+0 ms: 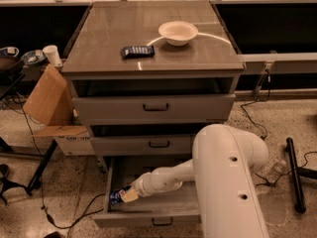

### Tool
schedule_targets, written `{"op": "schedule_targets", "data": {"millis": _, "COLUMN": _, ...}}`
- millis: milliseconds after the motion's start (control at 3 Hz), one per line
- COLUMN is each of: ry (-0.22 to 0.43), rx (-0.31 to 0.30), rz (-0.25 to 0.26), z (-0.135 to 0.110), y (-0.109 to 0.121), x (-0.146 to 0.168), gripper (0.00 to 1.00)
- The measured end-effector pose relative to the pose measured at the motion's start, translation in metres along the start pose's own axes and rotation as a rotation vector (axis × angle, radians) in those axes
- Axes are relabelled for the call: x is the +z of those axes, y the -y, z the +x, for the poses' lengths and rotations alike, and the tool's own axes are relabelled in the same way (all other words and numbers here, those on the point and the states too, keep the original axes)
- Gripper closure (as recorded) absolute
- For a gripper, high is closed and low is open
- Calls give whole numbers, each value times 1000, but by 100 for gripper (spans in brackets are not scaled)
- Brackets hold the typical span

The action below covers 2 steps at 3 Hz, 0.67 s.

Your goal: Place pepsi can into bottom drawer

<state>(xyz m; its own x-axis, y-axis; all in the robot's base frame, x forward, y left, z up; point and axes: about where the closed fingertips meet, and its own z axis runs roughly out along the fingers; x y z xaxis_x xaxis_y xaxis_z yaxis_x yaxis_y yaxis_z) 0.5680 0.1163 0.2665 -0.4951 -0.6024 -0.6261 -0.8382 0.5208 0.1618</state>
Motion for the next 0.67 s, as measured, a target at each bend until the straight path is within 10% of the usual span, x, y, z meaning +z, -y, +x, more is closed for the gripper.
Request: {"op": "schedule_targets", "data": {"millis": 667, "ry": 2, "rx": 13, "rz": -63, "z": 9, "y": -13, "x": 28, "gripper": 82}}
